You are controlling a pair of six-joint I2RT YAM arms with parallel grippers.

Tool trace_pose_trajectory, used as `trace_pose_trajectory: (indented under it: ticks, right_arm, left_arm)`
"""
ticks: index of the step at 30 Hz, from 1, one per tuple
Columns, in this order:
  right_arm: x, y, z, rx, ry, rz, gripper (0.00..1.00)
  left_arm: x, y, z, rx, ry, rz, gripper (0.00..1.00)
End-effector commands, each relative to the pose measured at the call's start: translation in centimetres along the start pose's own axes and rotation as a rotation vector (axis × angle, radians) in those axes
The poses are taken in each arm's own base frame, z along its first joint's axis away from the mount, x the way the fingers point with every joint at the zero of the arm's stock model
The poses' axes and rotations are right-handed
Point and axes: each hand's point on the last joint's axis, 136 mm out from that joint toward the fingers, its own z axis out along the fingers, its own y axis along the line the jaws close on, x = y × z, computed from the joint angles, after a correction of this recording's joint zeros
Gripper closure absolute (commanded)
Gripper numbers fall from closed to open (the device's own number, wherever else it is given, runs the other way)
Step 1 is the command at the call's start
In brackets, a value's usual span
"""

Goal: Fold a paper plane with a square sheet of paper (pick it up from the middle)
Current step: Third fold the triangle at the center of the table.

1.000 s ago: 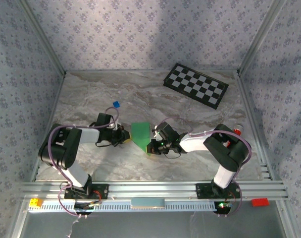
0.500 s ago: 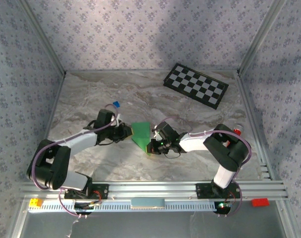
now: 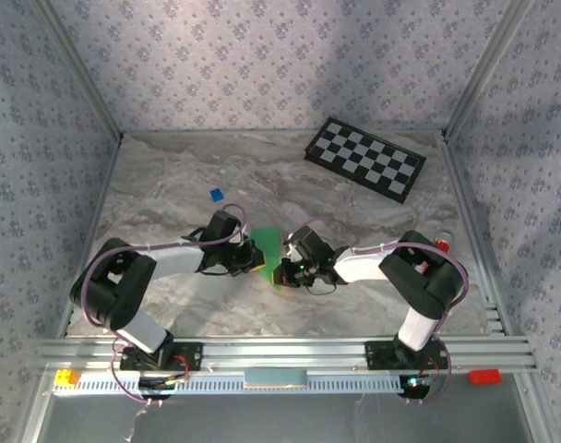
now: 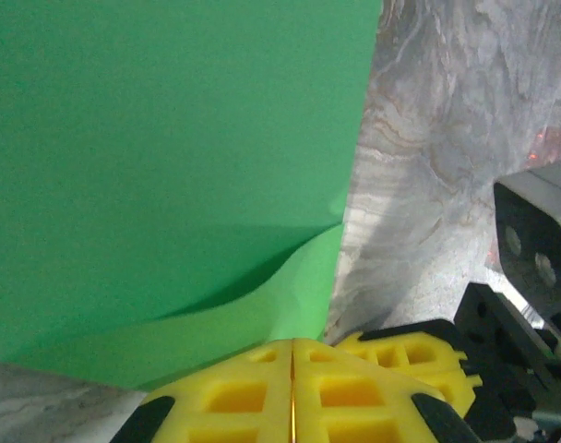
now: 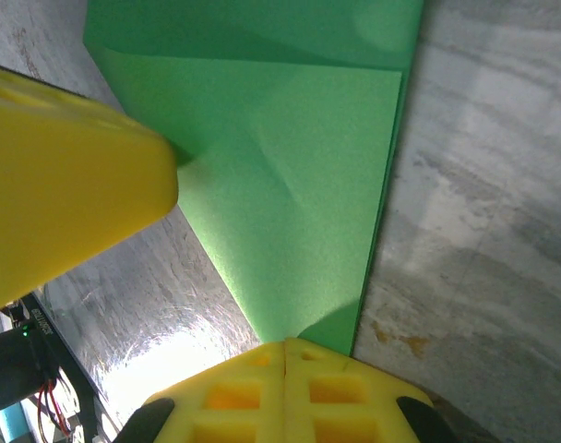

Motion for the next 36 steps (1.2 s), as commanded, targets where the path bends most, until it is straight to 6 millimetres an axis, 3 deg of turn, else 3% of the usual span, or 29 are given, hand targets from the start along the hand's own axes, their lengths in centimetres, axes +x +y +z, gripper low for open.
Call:
trace_pose_trajectory:
  ticks: [1, 8, 14, 18, 22, 29, 33, 36]
  right_arm:
    - [2.9, -4.5, 0.7, 0.161, 0.086, 0.077, 1.00]
    - [1.5, -2.1, 0.2, 0.102, 0.048, 0.030, 1.00]
    - [-0.3, 2.2, -0.8, -0.017, 0.005, -0.055, 1.00]
    - [-1.4, 3.2, -0.7, -0.036, -0.004, -0.068, 0.99]
    - [-1.3, 1.8, 0.3, 0.000, 0.022, -0.040, 0.99]
    - [1.4, -2.1, 1.8, 0.096, 0.079, 0.040, 1.00]
    - [1.7, -2.8, 2.0, 0.114, 0.077, 0.060, 1.00]
    - [1.6, -2.6, 2.0, 0.117, 0.070, 0.057, 1.00]
  left_arm:
    - [-0.9, 0.0, 0.3, -0.017, -0.034, 0.008, 0.93]
    - [0.8, 5.1, 1.4, -0.155, 0.002, -0.048, 0.97]
    - [1.4, 6.0, 1.4, -0.176, 0.009, -0.048, 0.98]
    - [1.3, 6.0, 1.3, -0.179, 0.002, -0.038, 0.98]
    - [1.0, 5.6, 1.3, -0.167, -0.002, -0.033, 0.98]
    - [0.5, 3.8, 1.0, -0.118, -0.005, -0.007, 0.97]
    - [0.0, 1.4, 0.0, -0.065, -0.020, 0.026, 0.96]
    - [0.3, 0.7, -1.1, -0.068, -0.032, 0.020, 0.96]
